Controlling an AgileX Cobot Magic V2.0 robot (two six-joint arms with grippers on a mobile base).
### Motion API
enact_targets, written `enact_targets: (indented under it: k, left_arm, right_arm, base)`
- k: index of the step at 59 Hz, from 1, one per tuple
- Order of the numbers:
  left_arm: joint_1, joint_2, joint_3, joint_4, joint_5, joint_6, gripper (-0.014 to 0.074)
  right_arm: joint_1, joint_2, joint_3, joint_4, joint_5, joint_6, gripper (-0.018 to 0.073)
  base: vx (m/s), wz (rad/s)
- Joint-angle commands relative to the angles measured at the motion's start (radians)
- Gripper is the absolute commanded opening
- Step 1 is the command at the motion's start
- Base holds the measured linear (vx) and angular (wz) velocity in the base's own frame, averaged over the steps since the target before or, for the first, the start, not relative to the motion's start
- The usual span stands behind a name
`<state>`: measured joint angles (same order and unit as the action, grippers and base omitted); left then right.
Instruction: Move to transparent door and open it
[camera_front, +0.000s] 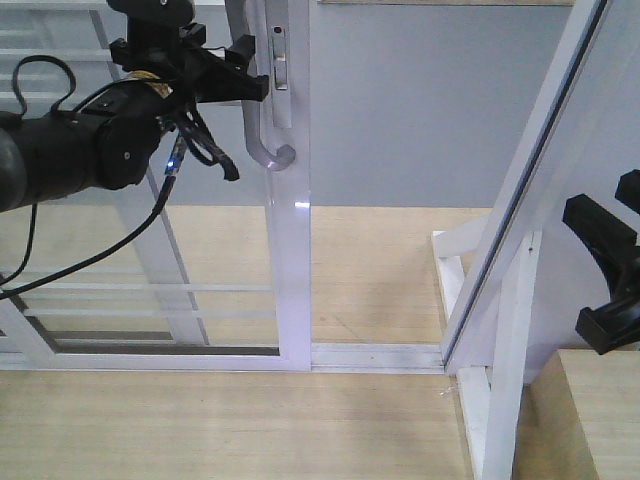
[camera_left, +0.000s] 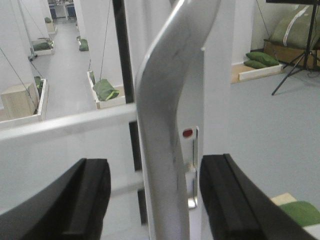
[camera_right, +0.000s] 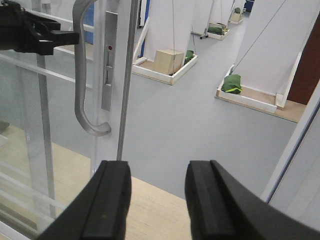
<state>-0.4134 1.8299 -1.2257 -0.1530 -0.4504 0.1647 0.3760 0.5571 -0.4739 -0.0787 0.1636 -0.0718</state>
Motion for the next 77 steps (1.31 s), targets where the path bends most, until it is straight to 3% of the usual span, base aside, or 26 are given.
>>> enact_targets:
  k: [1, 13, 30, 44, 67, 77]
  left_arm:
    - [-0.004, -0.001, -0.098, 0.003, -0.072, -0.011, 0.0518]
    - [-0.001, 0.081, -0.201, 0.003, -0.068, -0.007, 0.0517]
    - [0.052, 0.083, -0.205, -0.023, -0.057, -0.007, 0.0468]
    - [0.105, 0.036, -0.201, -0.049, 0.124, -0.007, 0.0465]
    - [0.136, -0.003, -0.201, -0.048, 0.155, -0.003, 0.0465]
    - [0.156, -0.019, -0.201, -0.048, 0.216, 0.053, 0.0465]
  right_arm:
    - [-0.005, 0.007, -0.029, -0.003, -0.088, 0.001, 0.0346]
    - [-0.005, 0.007, -0.029, -0.003, -0.087, 0.001, 0.0346]
    - [-0.005, 0.007, -0.029, -0.006, -0.067, 0.001, 0.0344]
    - [-0.005, 0.007, -0.029, -0.01, -0.068, 0.0, 0.0344]
    - [-0.005, 0.007, -0.029, -0.01, -0.068, 0.0, 0.0344]
    - [-0.005, 0.007, -0.029, -0.009, -0.068, 0.0, 0.0344]
  base:
    - [0.0, 0.0]
    - [0.0, 0.0]
    - [0.0, 0.0]
    - [0.0, 0.0]
    - [0.0, 0.0]
    - [0.0, 0.0]
